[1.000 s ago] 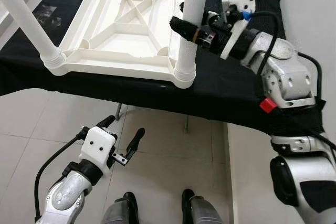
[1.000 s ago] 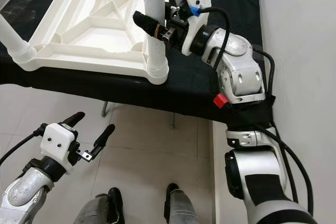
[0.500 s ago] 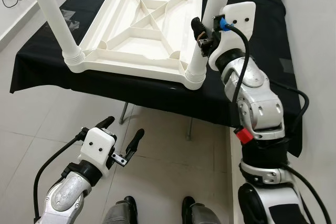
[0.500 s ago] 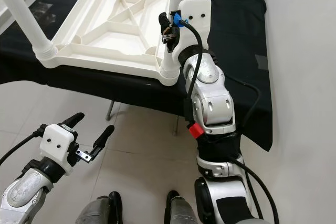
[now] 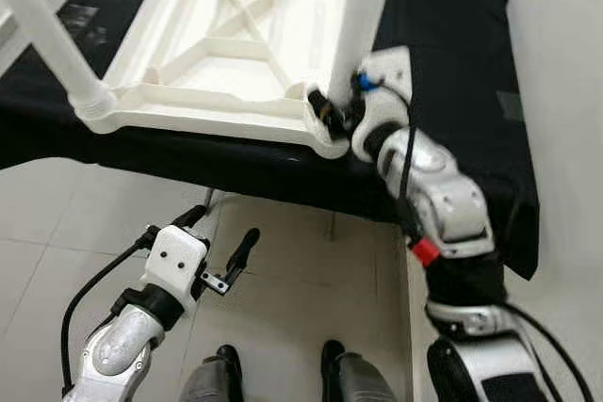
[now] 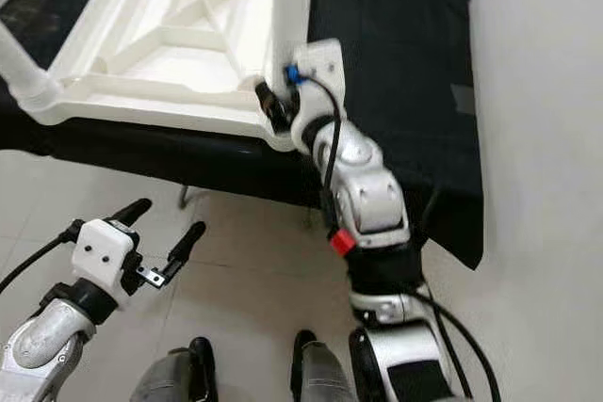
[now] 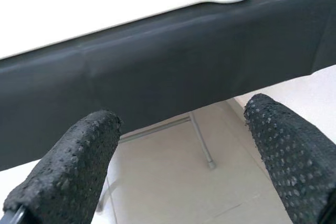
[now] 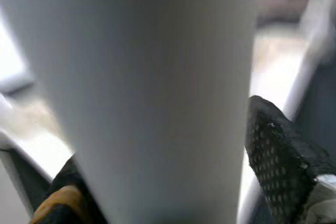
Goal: Building children table
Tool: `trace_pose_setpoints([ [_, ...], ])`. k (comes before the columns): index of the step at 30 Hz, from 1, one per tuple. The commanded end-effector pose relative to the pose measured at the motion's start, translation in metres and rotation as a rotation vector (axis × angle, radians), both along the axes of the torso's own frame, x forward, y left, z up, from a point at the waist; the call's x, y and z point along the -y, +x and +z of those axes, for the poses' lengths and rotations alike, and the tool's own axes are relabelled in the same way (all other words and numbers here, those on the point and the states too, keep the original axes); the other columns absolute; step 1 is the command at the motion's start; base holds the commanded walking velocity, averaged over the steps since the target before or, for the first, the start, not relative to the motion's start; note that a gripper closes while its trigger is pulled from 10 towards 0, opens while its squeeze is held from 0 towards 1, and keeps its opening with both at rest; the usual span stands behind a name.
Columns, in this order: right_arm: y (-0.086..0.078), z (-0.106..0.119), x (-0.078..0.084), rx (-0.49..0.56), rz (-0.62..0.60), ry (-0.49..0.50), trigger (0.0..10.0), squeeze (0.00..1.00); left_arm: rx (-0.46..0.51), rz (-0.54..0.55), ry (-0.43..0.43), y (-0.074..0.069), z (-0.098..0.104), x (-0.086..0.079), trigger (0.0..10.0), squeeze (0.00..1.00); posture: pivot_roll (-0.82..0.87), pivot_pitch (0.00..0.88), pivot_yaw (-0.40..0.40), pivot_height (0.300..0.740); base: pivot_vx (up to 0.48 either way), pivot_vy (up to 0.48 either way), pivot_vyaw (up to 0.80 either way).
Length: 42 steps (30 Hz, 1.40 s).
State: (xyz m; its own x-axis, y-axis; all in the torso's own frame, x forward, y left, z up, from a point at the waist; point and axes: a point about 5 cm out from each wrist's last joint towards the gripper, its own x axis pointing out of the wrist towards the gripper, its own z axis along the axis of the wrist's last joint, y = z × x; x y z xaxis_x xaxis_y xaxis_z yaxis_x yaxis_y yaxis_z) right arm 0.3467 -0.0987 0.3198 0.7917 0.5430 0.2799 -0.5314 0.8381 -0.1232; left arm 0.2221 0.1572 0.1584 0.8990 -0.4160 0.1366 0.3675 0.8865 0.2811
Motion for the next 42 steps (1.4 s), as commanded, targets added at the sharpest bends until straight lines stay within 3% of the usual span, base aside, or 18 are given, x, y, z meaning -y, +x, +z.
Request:
trace_pose_setpoints([
  [1,-0.005,0.004,-0.002,0.041,0.126,0.002,10.0,0.00,-0.028,0.001,0.005,-0.005,-0.006,0.000,10.0,0.00,0.02,0.337,-0.042,0.740,0.000,0.000,0.00],
  [6,-0.006,0.006,0.001,0.077,0.236,-0.092,10.0,0.00,-0.027,0.001,0.005,-0.005,-0.005,0.001,10.0,0.00,0.03,0.341,-0.044,0.740,0.000,0.000,0.00],
  [9,-0.010,0.003,0.003,0.064,0.421,-0.146,10.0,0.00,-0.025,0.002,0.005,-0.006,-0.004,0.002,10.0,0.00,0.04,0.345,-0.047,0.740,0.000,0.000,0.00],
  [18,-0.002,-0.001,0.007,0.071,0.510,-0.194,10.0,0.00,-0.025,0.001,0.003,-0.008,-0.003,0.003,10.0,0.00,0.05,0.354,-0.047,0.740,0.000,0.000,0.00],
  [19,0.000,-0.003,0.007,0.066,0.515,-0.203,6.8,0.00,-0.026,0.000,0.003,-0.009,-0.003,0.003,10.0,0.00,0.05,0.352,-0.046,0.740,0.000,0.000,0.00],
  [20,0.002,-0.006,0.007,0.061,0.512,-0.213,0.0,0.00,-0.027,0.000,0.003,-0.009,-0.003,0.003,10.0,0.00,0.05,0.352,-0.046,0.740,0.000,0.000,0.00],
  [26,0.007,-0.010,0.010,0.055,0.487,-0.237,0.0,0.00,-0.030,-0.002,0.002,-0.010,-0.003,0.003,10.0,0.00,0.05,0.352,-0.046,0.740,0.000,0.000,0.00],
  [30,0.011,-0.014,0.010,0.038,0.425,-0.244,0.0,0.00,-0.032,0.000,0.002,-0.011,-0.004,0.003,10.0,0.00,0.05,0.351,-0.047,0.740,0.000,0.000,0.00],
  [32,0.013,-0.020,0.011,0.017,0.359,-0.234,0.0,0.00,-0.032,0.000,0.001,-0.011,-0.004,0.003,10.0,0.00,0.05,0.350,-0.046,0.740,0.000,0.000,0.00],
  [33,0.014,-0.035,0.009,-0.022,0.267,-0.249,0.0,0.00,-0.033,0.000,0.000,-0.011,-0.004,0.003,10.0,0.00,0.04,0.350,-0.049,0.740,0.000,0.000,0.00],
  [34,0.014,-0.035,0.009,-0.022,0.267,-0.249,0.0,0.00,-0.033,0.000,0.000,-0.011,-0.004,0.003,10.0,0.00,0.04,0.350,-0.049,0.740,0.000,0.000,0.00],
  [36,0.013,-0.060,0.009,-0.119,0.062,-0.255,0.0,0.00,-0.034,0.001,-0.001,-0.011,-0.004,0.003,10.0,0.00,0.04,0.347,-0.056,0.740,0.000,0.000,0.00],
  [37,0.013,-0.060,0.009,-0.119,0.062,-0.255,0.0,0.00,-0.034,0.001,-0.001,-0.011,-0.004,0.003,10.0,0.00,0.04,0.347,-0.056,0.740,0.000,0.000,0.00],
  [38,0.016,-0.073,0.017,-0.193,-0.131,-0.246,0.0,0.00,-0.034,0.002,-0.001,-0.011,-0.005,0.002,10.0,0.00,0.03,0.343,-0.065,0.740,0.000,0.000,0.00],
  [39,0.016,-0.073,0.017,-0.193,-0.131,-0.246,0.0,0.00,-0.034,0.002,-0.001,-0.011,-0.005,0.002,10.0,0.00,0.03,0.343,-0.065,0.740,0.000,0.000,0.00],
  [40,0.009,-0.089,0.021,-0.253,-0.311,-0.189,0.0,0.00,-0.034,0.003,-0.002,-0.010,-0.005,0.002,10.0,0.00,0.04,0.335,-0.066,0.740,0.000,0.000,0.00],
  [41,0.009,-0.089,0.021,-0.253,-0.311,-0.189,0.0,0.00,-0.034,0.003,-0.002,-0.010,-0.005,0.002,10.0,0.00,0.04,0.335,-0.066,0.740,0.000,0.000,0.00],
  [42,0.001,-0.099,0.016,-0.308,-0.424,-0.103,0.0,0.00,-0.033,0.007,0.000,-0.010,-0.005,0.002,10.0,0.00,0.03,0.341,-0.057,0.740,0.000,0.000,0.00],
])
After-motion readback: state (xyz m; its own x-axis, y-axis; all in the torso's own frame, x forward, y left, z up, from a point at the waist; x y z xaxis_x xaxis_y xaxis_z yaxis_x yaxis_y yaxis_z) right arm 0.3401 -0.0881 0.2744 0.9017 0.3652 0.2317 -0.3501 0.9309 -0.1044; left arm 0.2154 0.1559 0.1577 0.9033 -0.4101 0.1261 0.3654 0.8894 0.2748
